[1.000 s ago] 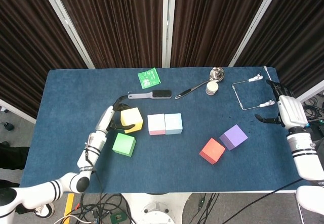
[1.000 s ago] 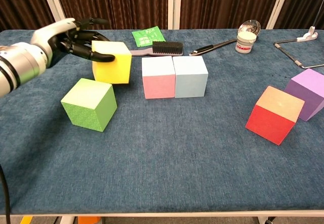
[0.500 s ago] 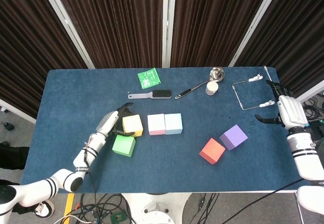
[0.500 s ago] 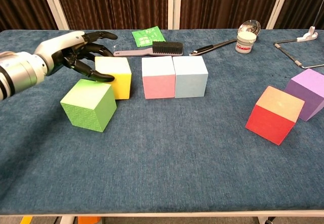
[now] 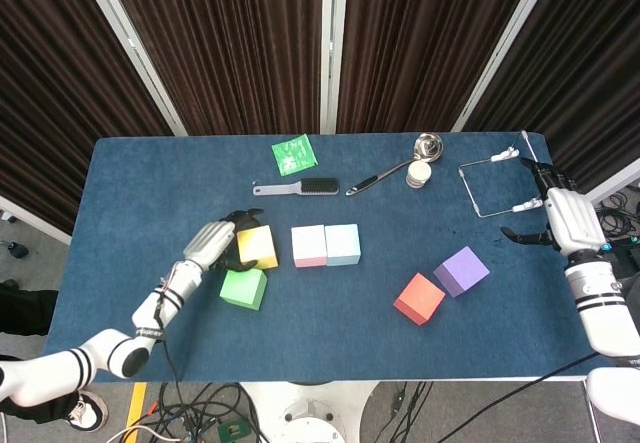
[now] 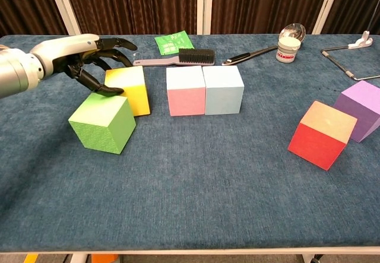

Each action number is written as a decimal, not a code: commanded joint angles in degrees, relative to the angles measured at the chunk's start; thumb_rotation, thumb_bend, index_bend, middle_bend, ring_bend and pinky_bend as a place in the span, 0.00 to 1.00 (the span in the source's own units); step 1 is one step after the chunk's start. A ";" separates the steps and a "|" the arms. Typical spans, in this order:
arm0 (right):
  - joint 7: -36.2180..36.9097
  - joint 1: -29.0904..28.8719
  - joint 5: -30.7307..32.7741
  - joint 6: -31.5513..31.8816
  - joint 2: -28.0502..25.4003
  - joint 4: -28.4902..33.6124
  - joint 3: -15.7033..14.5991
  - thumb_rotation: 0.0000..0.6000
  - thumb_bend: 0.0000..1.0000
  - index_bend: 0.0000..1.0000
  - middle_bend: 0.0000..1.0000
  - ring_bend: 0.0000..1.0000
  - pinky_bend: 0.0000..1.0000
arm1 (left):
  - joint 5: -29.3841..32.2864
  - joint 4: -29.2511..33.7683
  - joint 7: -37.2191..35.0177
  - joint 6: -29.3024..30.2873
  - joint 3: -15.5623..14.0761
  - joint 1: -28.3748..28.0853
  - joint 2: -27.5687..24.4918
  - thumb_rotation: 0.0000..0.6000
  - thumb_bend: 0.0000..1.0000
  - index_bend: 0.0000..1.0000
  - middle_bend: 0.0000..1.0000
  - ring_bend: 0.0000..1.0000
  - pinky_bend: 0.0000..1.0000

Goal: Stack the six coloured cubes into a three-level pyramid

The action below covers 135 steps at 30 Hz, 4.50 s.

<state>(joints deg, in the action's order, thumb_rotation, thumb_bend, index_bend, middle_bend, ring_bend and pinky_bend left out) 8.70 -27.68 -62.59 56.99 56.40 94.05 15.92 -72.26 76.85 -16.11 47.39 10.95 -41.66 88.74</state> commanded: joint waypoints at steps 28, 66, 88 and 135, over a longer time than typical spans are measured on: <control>3.93 0.53 -1.98 -1.73 0.31 -2.58 -1.05 1.00 0.07 0.00 0.07 0.00 0.00 | 17.28 8.80 25.95 0.99 0.46 -6.39 -1.68 1.00 0.15 0.11 0.41 0.14 0.28; 6.82 1.13 -3.53 -2.51 0.96 -4.93 -1.89 1.00 0.07 0.00 0.07 0.00 0.00 | 18.28 4.72 22.69 -3.96 2.52 -10.57 1.69 1.00 0.16 0.12 0.46 0.16 0.29; 6.27 0.98 -2.76 -3.00 1.85 -6.07 -2.01 1.00 0.08 0.00 0.07 0.00 0.00 | 16.84 3.75 20.12 -4.71 2.10 -10.50 1.86 1.00 0.16 0.11 0.42 0.16 0.28; 6.16 1.04 -2.74 -3.52 0.97 -5.53 -1.87 1.00 0.07 0.00 0.06 0.00 0.00 | 15.14 9.91 18.07 -3.87 1.55 -8.86 -3.63 1.00 0.15 0.09 0.13 0.03 0.21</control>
<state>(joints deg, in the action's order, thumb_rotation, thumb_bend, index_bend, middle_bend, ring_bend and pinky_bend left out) 14.90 -26.61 -65.34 53.50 57.41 88.48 14.03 -57.18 85.79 1.57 42.80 12.64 -50.98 85.99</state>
